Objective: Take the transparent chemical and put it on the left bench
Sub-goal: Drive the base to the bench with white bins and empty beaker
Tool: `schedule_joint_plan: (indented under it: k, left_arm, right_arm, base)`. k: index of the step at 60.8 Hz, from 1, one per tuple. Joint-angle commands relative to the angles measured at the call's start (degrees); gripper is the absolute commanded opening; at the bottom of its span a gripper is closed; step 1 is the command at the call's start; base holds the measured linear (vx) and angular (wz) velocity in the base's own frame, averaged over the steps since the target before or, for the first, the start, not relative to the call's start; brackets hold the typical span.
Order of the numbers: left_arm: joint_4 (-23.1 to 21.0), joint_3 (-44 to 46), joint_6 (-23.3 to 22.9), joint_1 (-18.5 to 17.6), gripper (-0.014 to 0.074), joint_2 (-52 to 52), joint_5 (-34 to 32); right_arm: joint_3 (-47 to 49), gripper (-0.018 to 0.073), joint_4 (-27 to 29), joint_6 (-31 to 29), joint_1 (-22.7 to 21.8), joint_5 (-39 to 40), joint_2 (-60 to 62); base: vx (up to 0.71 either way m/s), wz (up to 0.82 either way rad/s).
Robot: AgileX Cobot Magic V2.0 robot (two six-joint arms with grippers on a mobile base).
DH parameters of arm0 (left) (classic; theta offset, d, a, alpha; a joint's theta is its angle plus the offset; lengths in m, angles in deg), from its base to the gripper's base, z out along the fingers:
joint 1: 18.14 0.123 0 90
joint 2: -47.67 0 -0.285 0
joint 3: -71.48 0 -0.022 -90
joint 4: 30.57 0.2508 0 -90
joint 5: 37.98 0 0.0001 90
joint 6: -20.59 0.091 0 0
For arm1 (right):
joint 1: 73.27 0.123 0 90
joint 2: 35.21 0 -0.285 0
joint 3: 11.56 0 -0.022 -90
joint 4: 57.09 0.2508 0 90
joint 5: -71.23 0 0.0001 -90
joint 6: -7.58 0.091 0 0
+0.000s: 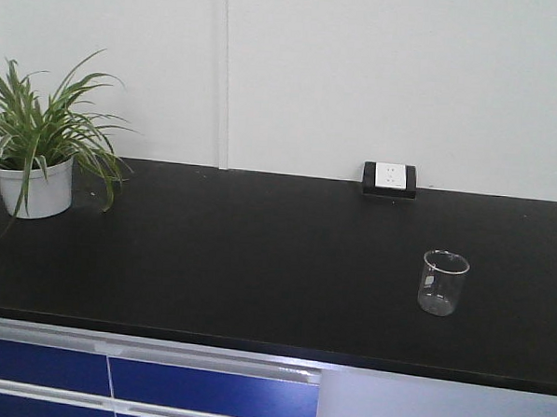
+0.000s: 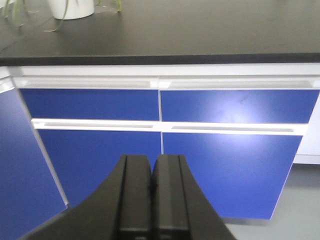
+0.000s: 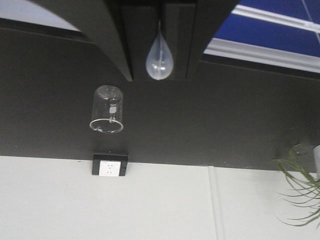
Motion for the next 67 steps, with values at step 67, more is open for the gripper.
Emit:
schedule_joint_plan:
  k: [67]
  left_arm:
    - [0.0, -0.9, -0.4, -0.1, -0.0004, 1.1, -4.5]
  right_arm:
    - [1.7, -0.0003, 0.1, -0.1, 0.0, 3.0, 0.2]
  base:
    - [-0.14, 0.71]
